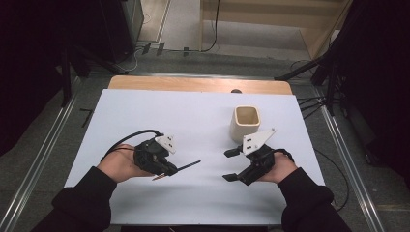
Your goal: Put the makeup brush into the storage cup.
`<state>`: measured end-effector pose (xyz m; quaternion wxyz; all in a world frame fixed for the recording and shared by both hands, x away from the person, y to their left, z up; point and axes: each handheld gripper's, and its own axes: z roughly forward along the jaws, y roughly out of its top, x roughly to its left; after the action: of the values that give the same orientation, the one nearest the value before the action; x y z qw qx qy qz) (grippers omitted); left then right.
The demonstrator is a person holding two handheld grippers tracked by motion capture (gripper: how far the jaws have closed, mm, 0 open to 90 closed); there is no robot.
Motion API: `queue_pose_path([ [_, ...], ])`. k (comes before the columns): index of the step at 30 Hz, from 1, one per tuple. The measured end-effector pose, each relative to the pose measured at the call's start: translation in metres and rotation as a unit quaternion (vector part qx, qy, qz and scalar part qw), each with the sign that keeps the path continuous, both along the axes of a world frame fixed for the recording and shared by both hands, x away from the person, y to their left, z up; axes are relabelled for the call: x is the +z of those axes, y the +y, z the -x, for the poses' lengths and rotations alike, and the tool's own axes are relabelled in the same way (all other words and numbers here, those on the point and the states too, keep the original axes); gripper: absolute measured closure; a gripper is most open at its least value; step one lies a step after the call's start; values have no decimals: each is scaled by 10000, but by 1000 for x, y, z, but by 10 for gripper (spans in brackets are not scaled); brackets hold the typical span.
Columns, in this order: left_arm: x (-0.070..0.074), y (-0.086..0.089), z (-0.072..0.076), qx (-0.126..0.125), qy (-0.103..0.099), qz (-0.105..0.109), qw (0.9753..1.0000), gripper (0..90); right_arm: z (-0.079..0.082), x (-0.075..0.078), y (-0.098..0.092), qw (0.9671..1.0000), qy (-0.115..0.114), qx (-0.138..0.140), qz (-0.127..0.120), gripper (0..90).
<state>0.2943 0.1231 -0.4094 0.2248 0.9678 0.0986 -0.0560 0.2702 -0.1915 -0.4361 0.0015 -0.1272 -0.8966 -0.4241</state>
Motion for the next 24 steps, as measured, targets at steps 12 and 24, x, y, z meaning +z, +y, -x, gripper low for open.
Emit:
queue_pose_path([
  [12,1,-14,1,-197,6,-136,9997,843,-1,0,14,9997,78,155,185,265],
  [24,0,-25,5,-282,67,-276,9992,843,-2,-2,33,9987,144,335,348,296],
])
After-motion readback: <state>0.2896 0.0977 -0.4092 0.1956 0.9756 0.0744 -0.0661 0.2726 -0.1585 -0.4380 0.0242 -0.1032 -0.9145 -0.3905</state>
